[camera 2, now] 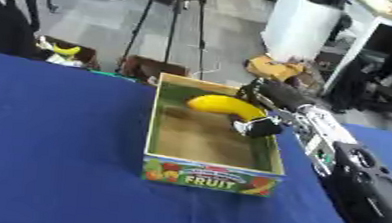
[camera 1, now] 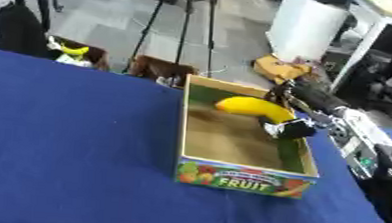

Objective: Pick up objects on the table and place them in the box.

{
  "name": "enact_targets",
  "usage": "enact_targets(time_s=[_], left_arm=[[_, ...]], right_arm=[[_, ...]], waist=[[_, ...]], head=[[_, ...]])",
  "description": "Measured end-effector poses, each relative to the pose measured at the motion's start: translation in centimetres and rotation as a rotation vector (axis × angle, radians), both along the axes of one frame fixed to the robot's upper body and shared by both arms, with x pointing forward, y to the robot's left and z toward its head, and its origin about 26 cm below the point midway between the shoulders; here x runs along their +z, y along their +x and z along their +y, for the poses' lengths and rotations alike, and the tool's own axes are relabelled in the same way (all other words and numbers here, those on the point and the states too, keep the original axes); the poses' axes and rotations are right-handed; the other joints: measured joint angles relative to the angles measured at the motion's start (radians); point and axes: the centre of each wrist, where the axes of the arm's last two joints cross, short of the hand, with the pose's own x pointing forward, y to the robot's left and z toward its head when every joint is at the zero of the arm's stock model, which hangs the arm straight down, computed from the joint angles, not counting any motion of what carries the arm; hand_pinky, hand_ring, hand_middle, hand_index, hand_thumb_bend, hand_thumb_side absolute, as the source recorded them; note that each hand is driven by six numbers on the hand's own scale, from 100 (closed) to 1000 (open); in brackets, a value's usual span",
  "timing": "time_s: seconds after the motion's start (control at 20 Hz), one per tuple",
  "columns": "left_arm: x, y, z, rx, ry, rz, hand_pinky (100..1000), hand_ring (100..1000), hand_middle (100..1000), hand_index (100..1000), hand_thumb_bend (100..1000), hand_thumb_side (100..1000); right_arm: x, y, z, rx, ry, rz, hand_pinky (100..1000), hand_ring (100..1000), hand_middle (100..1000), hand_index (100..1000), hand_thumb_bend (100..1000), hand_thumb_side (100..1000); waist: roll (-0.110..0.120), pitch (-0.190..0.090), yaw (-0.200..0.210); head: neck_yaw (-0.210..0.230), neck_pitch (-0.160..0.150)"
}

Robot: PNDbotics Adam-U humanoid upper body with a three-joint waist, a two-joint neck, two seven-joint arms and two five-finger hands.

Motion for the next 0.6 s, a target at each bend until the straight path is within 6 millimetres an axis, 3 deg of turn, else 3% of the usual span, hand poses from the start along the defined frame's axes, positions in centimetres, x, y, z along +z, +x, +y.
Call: enact_targets(time_s=[0.6], left_arm=[[0.05,0.02,-0.01,-0.001,0.001,0.002,413,396,462,626,100,1000]], right_arm=[[-0.33,0.20,0.17,0.049,-0.103,0.085,633,728,427,635,100,434]], waist=[[-0.007,0.001,0.004]], head=[[-0.011,-0.008]])
